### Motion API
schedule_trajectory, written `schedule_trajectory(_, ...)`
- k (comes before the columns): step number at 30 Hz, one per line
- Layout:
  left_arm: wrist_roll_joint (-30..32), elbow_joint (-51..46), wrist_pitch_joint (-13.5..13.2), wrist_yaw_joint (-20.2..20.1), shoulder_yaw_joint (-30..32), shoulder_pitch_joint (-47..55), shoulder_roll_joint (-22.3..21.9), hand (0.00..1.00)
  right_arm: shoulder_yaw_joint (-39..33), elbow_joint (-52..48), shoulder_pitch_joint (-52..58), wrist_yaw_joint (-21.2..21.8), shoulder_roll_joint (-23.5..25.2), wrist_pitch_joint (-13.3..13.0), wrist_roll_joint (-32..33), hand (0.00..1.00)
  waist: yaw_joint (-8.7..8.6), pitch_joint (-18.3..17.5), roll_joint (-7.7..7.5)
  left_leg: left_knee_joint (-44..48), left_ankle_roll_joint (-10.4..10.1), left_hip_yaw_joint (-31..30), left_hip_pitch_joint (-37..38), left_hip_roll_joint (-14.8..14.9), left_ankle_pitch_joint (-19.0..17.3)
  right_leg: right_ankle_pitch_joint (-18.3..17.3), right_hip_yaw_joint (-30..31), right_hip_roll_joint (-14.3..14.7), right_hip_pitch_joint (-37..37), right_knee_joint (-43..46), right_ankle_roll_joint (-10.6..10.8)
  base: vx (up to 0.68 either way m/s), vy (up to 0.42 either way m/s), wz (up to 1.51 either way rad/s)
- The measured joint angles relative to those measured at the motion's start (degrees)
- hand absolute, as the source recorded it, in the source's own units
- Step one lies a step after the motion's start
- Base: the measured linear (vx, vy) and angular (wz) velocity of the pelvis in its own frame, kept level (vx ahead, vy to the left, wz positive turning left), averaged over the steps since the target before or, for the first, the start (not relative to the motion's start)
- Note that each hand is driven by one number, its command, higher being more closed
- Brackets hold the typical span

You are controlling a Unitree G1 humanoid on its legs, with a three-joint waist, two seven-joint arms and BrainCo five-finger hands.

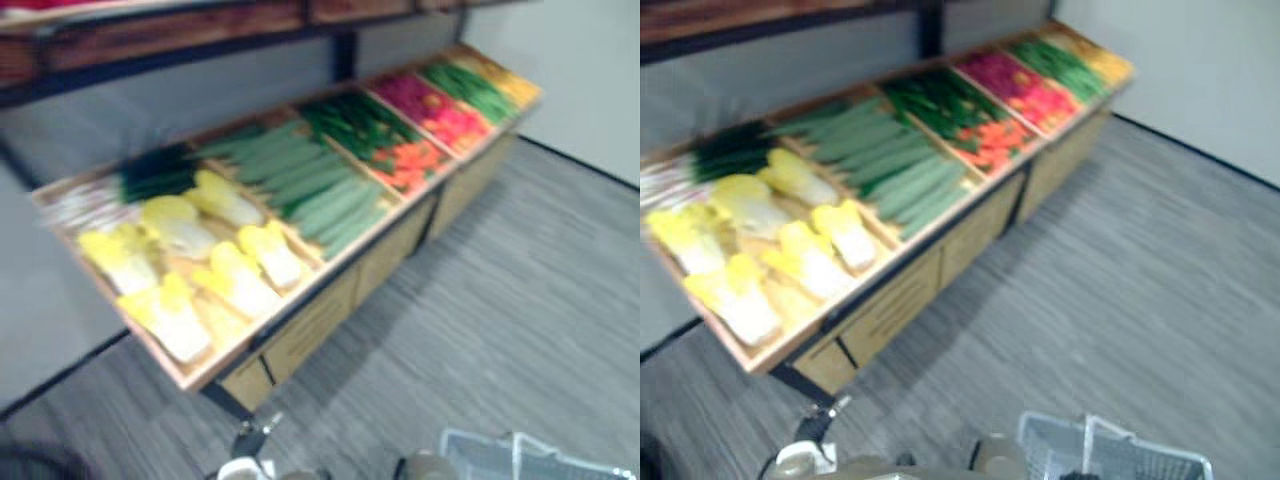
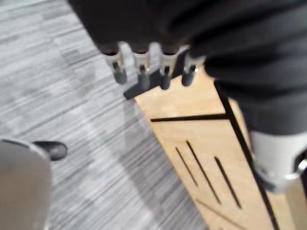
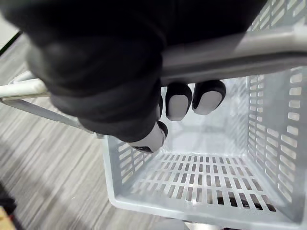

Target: Pick vegetable in the basket

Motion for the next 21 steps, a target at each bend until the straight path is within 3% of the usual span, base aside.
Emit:
schedule_trajectory(3,-0.07,-1.12,-0.26,0.26,0.56,-0.01,0.98,0.0,-0.55,0.0,-1.22,-0.18,-0.94,-0.35,0.28,1.0,0.85,0.07,-0.41,0.93,-4.48,-9.74,-0.23,1.1,-3.06,2.98,15.29,-0.75,-1.59,-22.09,0.73,0.4,-0.413,1.81)
schedule_trajectory(5,-0.1,-1.27,-0.31,0.61,2.66,0.57,2.25,0.0,-0.49,-0.04,-1.43,-0.04,-0.71,-0.48,0.35,1.0,0.97,-0.28,-1.07,4.29,-7.31,-14.25,-1.2,2.93,-6.99,3.48,18.99,0.05,-1.47,-24.2,1.37,0.45,-0.718,1.31)
schedule_trajectory(6,-0.1,-1.5,-0.3,0.8,4.93,0.94,3.03,0.0,-0.18,0.04,-1.52,0.27,-0.39,-0.37,0.49,1.0,0.96,-0.5,-1.49,6.08,-9.52,-16.86,-1.24,4.68,-9.31,7.23,18.66,1.32,-1.64,-20.98,4.31,0.35,-0.658,1.26)
schedule_trajectory(7,-0.15,-1.57,-0.31,0.82,6.29,1.18,2.76,0.0,0.07,-0.02,-1.44,0.36,-0.37,-0.4,0.61,1.0,0.98,-0.77,-0.72,6.24,-10.28,-17.49,-1.0,6.34,-9.7,8.06,17.09,2.66,-1.95,-18.41,3.69,0.33,-0.617,1.17)
schedule_trajectory(8,-1.06,-1.67,-0.4,0.82,7.48,1.69,1.59,0.0,-0.08,-0.3,-1.48,-0.03,-0.49,-0.43,0.69,1.0,0.86,-1.34,1.21,6.67,-11.45,-16.28,-1.86,9.72,-8.34,5.42,13.02,4.31,-2.37,-15.29,0.78,0.25,-0.439,0.98)
schedule_trajectory(9,-1.63,-1.73,-0.42,0.83,7.83,1.49,1.0,0.0,-0.05,-0.38,-1.37,0.11,-0.97,-0.45,0.69,1.0,0.5,-1.42,1.47,7.04,-11.8,-15.05,-3.01,10.88,-6.98,5.11,10.92,4.57,-2.32,-14.83,0.28,0.31,-0.512,1.38)
schedule_trajectory(10,-2.38,-1.74,-0.36,0.9,8.31,0.19,0.3,0.0,-0.63,-0.69,-1.25,0.39,-1.58,-0.52,0.77,1.0,-0.6,-1.45,2.09,8.11,-11.49,-10.34,-4.93,12.95,-3.94,4.74,6.85,4.6,-1.08,-15.58,-0.75,0.28,-0.487,1.58)
schedule_trajectory(11,-3.39,-1.79,-0.31,0.98,8.77,-0.54,0.16,0.0,-1.51,-0.81,-1.09,0.46,-1.8,-0.53,0.85,1.0,-1.28,-1.28,2.68,10.24,-11.4,-1.29,-6.48,15.34,-1.43,5.07,3.21,5.09,2.04,-18.08,-1.6,0.28,-0.474,1.51)
schedule_trajectory(13,-4.45,-2.51,-0.38,1.47,9.63,-1.19,0.72,0.0,-2.17,-0.78,-0.8,0.28,-1.84,-0.37,1.06,1.0,-1.07,-1.2,2.79,13.73,-12.7,11.27,-5.57,16.87,-1.21,5.67,-0.14,5.73,6.68,-22.03,-3.44,0.19,-0.363,0.97)
schedule_trajectory(15,-5.25,-3.38,-0.49,2.47,9.63,-3.01,1.85,0.0,-2.21,-1.05,-0.58,0.08,-1.71,-0.92,2.6,1.0,-2.14,-1.25,2.9,12.6,-12.43,21.43,-4.2,15.03,-1.08,5.66,-5.04,5.8,9.62,-24.17,-4.4,0.11,-0.246,1.04)
schedule_trajectory(17,-6.87,-3.66,-0.56,3.88,10.07,-5.62,2.63,0.0,-2.47,-2.45,1.29,0.18,-1.62,-1.01,2.76,1.0,-2.74,-1.54,3.27,3.7,-11.89,25.49,-1.32,13.58,1.27,5.65,-7.98,6.41,10.74,-25.65,-4.41,0.04,-0.113,1.0)
schedule_trajectory(18,-8.68,-4.66,-0.6,5.32,11.05,-7.31,3.3,0.0,-2.49,-3.65,2.66,0.21,-1.2,-1.47,2.73,1.0,-2.77,-2.1,3.98,-2.45,-12.93,23.92,0.05,12.41,3.07,5.72,-9.61,7.17,10.98,-26.65,-4.51,0.0,-0.059,0.79)
schedule_trajectory(20,-10.0,-5.74,-0.69,7.56,11.89,-10.04,5.27,0.0,-2.34,-4.64,3.93,0.24,0.23,-2.1,2.68,1.0,-3.28,-2.12,2.76,-5.66,-12.64,21.59,-0.54,11.61,5.72,5.79,-10.21,7.21,10.19,-26.16,-4.63,-0.05,-0.036,0.63)
schedule_trajectory(21,-11.09,-6.68,-0.99,10.49,11.52,-12.64,7.53,0.0,-2.14,-4.83,4.17,0.04,1.31,-2.13,2.69,1.0,-3.84,-2.23,1.84,-5.86,-12.37,20.23,-2.02,11.96,6.48,5.55,-6.75,7.46,6.88,-21.19,-4.98,-0.06,-0.021,0.5)
